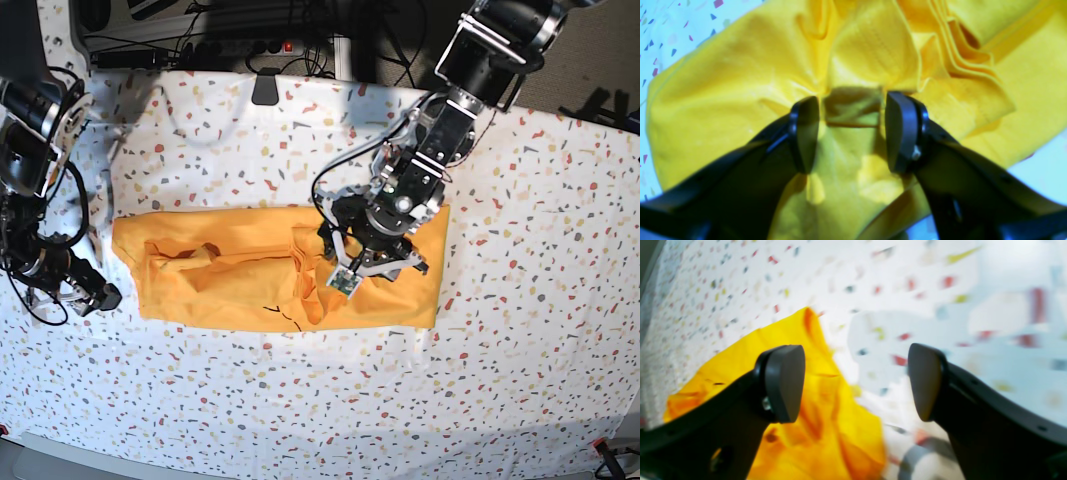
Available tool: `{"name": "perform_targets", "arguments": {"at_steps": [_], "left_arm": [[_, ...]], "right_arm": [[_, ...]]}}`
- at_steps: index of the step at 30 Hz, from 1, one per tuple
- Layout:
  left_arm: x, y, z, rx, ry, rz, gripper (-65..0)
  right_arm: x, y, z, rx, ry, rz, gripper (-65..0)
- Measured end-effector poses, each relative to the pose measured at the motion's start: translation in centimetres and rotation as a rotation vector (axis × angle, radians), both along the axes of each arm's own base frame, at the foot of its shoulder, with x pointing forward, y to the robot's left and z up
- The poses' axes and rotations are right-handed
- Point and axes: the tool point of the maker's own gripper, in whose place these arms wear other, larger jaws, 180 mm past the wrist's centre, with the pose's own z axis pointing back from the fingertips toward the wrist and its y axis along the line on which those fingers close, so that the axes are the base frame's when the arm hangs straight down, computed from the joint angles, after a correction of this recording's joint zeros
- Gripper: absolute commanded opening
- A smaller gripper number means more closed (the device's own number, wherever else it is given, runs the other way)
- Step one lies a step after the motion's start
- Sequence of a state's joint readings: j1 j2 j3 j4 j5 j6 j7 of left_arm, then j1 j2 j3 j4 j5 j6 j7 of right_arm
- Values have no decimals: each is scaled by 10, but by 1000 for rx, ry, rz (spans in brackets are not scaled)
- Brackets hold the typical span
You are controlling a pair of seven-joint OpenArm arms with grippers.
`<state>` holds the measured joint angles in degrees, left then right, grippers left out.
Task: Fold the T-shirt properly
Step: 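Hold the left gripper on the bundle while the right arm withdraws, then grasp the bundle's end with the right gripper and lift it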
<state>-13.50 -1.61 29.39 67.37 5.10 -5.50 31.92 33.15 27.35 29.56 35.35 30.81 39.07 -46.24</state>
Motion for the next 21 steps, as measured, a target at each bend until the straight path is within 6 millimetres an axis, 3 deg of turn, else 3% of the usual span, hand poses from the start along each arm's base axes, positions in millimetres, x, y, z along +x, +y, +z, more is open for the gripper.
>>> {"name": "perform_targets", "arguments": {"at_steps": [8, 14, 17, 21], "left_arm": [[0, 0, 0, -1, 0, 0, -345], [0, 0, 0, -2, 0, 0, -345], [0, 0, 0, -1, 0, 0, -345], [0, 0, 0, -1, 0, 0, -345]], "right_arm": [[6, 54, -19, 79, 20, 61, -180], [4, 70, -24, 86, 34, 103, -200], [-2, 75, -31, 48, 86, 163, -303], [-8, 88, -38, 29, 125, 225, -619]]}}
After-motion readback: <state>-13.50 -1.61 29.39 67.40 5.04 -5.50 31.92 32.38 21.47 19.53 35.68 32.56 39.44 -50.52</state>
